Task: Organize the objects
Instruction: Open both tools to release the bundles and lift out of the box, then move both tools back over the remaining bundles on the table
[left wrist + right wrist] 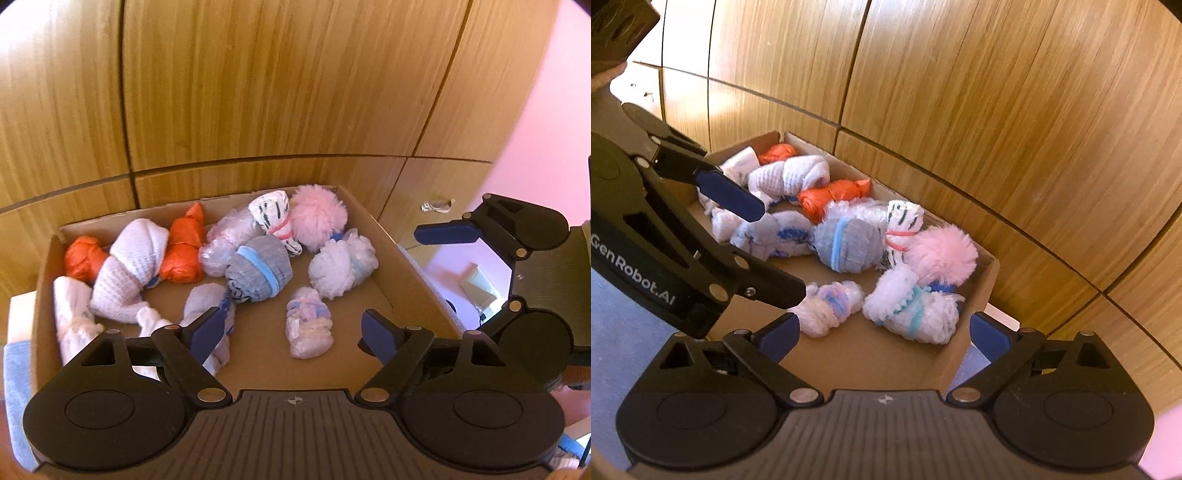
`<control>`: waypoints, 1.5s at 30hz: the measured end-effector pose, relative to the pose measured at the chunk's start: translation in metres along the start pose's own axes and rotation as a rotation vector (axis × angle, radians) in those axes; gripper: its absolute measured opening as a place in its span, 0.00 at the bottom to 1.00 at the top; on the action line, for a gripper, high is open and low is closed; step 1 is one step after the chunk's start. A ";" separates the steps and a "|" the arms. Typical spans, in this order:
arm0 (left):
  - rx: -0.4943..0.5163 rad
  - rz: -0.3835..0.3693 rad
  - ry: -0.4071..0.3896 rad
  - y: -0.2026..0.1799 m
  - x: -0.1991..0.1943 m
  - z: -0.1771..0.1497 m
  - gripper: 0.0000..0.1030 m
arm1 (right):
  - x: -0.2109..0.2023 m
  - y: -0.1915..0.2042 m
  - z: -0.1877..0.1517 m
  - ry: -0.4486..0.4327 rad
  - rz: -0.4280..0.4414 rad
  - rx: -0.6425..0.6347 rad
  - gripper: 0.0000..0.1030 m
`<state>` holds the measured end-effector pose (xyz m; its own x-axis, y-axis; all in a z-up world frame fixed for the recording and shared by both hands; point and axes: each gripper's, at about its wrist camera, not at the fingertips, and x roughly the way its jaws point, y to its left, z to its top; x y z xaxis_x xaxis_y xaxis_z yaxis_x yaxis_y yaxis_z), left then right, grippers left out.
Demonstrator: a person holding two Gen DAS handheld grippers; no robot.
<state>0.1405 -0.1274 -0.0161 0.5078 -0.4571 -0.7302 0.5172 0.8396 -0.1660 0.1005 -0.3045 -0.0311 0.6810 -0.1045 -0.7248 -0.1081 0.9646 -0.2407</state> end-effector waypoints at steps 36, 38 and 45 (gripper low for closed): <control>0.063 0.098 -0.135 -0.013 -0.094 -0.061 0.91 | -0.111 0.045 -0.058 -0.193 -0.087 0.344 0.99; 0.076 0.108 -0.154 -0.013 -0.100 -0.072 0.91 | -0.116 0.050 -0.071 -0.205 -0.106 0.373 0.99; 0.146 0.136 -0.210 -0.016 -0.103 -0.120 0.95 | -0.116 0.069 -0.116 -0.233 -0.165 0.436 0.99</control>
<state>-0.0026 -0.0585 -0.0173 0.7029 -0.4066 -0.5836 0.5207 0.8531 0.0327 -0.0703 -0.2538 -0.0389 0.8122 -0.2545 -0.5249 0.2920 0.9563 -0.0119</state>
